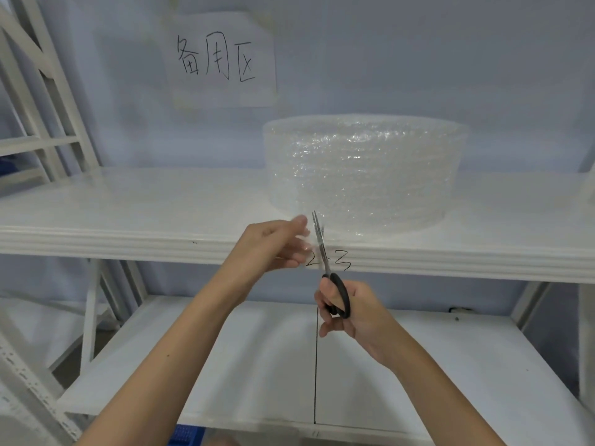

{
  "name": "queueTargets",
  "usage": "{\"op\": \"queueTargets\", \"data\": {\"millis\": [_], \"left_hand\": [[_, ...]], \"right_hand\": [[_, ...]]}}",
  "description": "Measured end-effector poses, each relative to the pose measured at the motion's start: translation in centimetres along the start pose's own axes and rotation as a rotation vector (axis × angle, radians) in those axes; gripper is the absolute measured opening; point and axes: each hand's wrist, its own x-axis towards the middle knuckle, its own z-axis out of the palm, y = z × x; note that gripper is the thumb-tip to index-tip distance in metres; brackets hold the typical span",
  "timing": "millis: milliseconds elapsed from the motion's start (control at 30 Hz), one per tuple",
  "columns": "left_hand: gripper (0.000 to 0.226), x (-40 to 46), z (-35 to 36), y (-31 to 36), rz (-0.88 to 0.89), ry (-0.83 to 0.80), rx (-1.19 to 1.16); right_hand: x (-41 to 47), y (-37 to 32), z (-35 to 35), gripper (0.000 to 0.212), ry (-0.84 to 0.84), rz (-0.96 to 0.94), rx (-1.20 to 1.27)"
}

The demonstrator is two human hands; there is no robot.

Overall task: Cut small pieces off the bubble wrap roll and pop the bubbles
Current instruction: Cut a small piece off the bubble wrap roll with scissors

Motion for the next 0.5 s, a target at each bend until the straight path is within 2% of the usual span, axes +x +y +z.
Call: {"op": "queueTargets", "data": {"millis": [100, 300, 500], "left_hand": [[0.04, 0.5, 0.2, 0.7, -0.005, 0.055, -0.027], [0.024, 0.3, 1.3, 0.3, 0.125, 0.034, 0.069], [0.024, 0.6, 1.4, 0.0, 0.129, 0.049, 0.024]], "right_hand": [[-0.2, 0.0, 0.1, 0.037, 0.002, -0.001, -0.002], [-0.4, -0.1, 0.2, 0.036, -0.005, -0.015, 0.019], [-1.1, 0.2, 0.2, 0.039, -0.047, -0.018, 0.0]]}}
